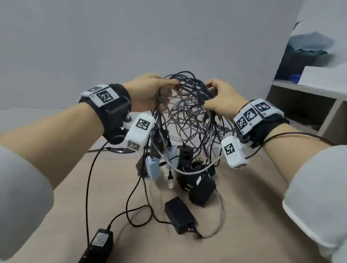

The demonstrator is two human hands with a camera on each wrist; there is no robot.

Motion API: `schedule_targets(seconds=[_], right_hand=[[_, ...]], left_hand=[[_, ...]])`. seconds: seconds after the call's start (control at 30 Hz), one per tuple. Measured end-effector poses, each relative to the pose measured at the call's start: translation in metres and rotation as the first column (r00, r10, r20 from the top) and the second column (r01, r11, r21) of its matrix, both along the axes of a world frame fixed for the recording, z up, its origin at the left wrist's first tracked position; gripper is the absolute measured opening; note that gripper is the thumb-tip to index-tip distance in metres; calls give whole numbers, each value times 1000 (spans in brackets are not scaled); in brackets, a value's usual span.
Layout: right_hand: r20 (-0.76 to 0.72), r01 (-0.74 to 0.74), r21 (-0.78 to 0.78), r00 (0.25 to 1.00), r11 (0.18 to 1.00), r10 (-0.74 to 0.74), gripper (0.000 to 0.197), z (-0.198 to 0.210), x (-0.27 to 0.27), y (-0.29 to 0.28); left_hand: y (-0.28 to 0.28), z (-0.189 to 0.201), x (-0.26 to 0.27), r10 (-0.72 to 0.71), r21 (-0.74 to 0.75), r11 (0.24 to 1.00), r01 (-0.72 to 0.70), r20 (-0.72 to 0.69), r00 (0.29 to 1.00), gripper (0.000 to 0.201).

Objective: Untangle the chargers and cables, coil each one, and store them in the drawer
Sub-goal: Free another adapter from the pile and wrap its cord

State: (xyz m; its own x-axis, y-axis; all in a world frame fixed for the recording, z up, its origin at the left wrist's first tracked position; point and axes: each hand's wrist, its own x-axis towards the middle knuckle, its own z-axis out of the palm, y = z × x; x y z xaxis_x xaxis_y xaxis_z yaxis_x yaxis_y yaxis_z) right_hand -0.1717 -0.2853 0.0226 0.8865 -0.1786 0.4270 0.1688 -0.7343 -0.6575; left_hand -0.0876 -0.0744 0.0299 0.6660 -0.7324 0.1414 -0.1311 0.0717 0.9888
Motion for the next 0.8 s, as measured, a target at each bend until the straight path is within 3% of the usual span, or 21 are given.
schedule_targets(seconds=[0.07,0.13,0.2,0.33,0.47,0.57,0.63,0.73,0.8], right_hand=[[-18,6,16,1000,1000,-6,32,-9,1,1],[-18,-10,75,1000,997,11,34,-16,5,2],[-61,16,150,998,989,-7,44,-18,8,1],[-258,76,307,966,949,6,68,-15,4,-8],[-249,75,442,968,894,42,51,4,-5,-20],[-6,137,380,989,915,-145,28,30,-15,-8],[104,57,303,990,951,-93,12,41,-25,14],[-71,-141,104,986,985,148,5,40,-34,49],[-161,-130,-43,979,991,122,10,31,-29,60]], left_hand=[[0,8,-4,-41,-15,999,40,-93,995,47],[2,15,-7,-48,-24,999,44,-198,979,32],[4,19,-10,-66,-59,997,51,-288,955,18],[7,21,-9,-112,-165,985,55,-361,926,19],[7,28,-4,-46,-200,979,-30,-364,930,18],[2,31,-2,10,-243,963,-114,-393,919,7],[-5,33,-3,23,-266,954,-140,-402,915,7],[-9,35,-6,-17,-258,963,-80,-351,936,14],[-9,36,-6,-23,-251,967,-48,-275,961,18]])
